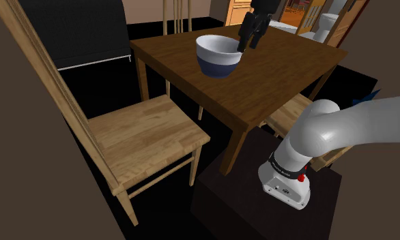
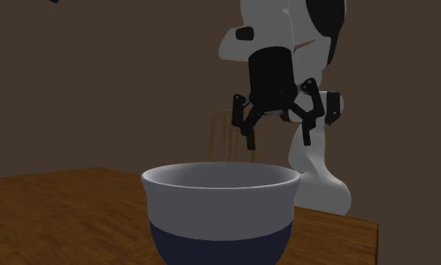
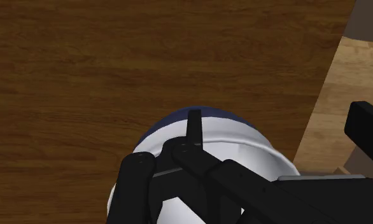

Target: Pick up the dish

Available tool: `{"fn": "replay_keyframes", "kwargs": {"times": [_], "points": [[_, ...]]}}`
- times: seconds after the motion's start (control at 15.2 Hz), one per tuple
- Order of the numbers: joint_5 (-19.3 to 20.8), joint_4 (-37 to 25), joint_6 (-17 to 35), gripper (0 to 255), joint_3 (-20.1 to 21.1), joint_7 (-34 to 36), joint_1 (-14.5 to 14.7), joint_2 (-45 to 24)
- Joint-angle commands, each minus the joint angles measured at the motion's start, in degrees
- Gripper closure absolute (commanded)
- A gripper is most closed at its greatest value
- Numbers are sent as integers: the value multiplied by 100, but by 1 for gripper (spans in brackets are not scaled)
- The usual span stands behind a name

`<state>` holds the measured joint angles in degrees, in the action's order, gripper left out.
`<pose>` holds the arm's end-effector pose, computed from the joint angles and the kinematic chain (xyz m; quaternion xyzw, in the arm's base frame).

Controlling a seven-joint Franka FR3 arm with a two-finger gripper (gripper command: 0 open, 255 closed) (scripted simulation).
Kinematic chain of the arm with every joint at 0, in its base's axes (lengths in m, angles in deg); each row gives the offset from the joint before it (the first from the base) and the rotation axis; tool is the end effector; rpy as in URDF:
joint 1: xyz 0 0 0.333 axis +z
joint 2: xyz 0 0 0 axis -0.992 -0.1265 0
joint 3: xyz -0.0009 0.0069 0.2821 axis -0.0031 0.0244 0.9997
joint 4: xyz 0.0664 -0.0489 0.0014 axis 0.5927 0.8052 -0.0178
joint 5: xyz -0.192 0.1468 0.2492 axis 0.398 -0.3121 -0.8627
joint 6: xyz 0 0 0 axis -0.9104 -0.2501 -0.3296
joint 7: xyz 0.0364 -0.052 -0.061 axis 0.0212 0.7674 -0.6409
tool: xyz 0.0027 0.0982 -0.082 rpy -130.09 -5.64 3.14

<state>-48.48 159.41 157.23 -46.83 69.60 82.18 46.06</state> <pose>0.2671 0.0080 0.5884 -0.9980 -0.0178 -0.0316 0.0523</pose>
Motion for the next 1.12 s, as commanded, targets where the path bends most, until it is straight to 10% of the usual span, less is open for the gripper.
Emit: {"fn": "replay_keyframes", "kwargs": {"times": [0.0, 1.06], "points": [[0, 0, 0, 0, 0, 0, 0, 0], [25, -698, 1170, 0, -1219, -798, -351, -1830]]}}
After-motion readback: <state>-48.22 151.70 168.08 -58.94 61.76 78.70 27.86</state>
